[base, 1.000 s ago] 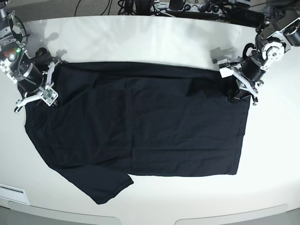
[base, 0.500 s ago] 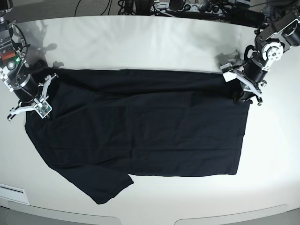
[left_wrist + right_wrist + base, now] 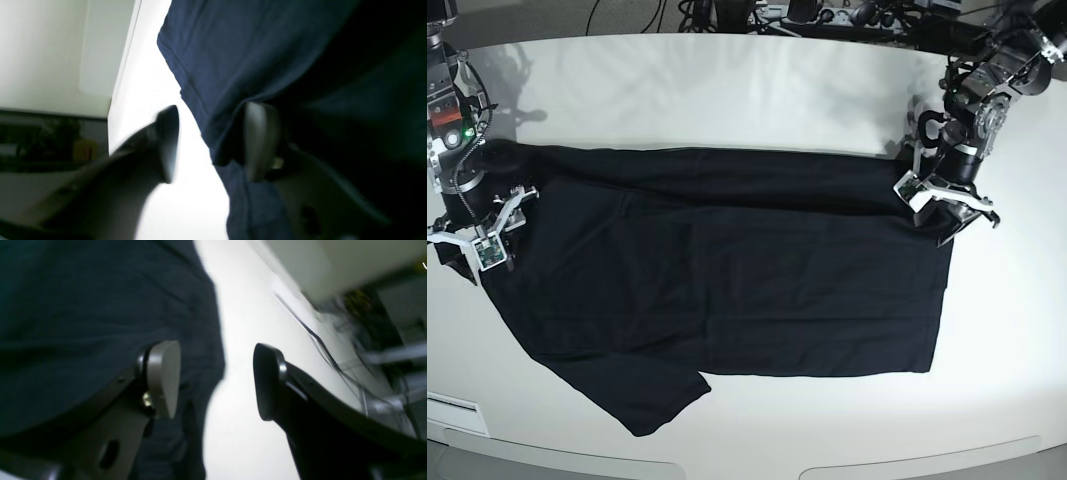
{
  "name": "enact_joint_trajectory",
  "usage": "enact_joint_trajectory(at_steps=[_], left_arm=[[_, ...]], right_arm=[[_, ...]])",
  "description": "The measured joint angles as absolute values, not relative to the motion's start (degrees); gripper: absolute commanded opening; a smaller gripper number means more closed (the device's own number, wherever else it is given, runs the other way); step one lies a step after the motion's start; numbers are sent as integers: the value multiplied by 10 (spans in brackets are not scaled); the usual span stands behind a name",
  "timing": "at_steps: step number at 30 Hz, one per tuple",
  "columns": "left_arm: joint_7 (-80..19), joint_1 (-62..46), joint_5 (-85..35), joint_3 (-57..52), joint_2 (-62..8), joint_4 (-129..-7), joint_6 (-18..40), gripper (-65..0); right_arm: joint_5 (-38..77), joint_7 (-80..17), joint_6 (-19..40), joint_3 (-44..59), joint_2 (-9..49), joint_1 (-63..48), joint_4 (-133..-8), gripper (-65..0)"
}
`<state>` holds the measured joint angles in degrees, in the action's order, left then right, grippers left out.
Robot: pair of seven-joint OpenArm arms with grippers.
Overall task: Fold the T-shirt properly
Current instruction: 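Release and regrasp the shirt edge with both grippers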
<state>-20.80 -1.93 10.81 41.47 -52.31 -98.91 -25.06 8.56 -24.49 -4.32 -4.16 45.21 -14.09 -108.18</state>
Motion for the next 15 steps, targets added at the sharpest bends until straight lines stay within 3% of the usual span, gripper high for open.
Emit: enact_joint_trajectory(at_steps=[2,5,7,10,15], left_arm=[[-207,-24,109,415,-521,-989,-304,-650],[-206,-24,109,409,-523,-989,-333,-650],[-205,-25,109,389,-520,-979,-329,-650],[-194,-22,65,351,-514,-955,-316,-650],[-196,-12,-45,276,-514,-934,-196,-650]], right_arm=[[99,-259,-48,-41,452,-141,-1082,-388],[136,-290,-32,-41,452,-141,-1082,-506],[146,-292,-8,-42,452,-141,-1082,-638],[154,-294,5,-42,452,-141,-1082,-650],[155,-293,21,-42,452,-141,-1082,-650]])
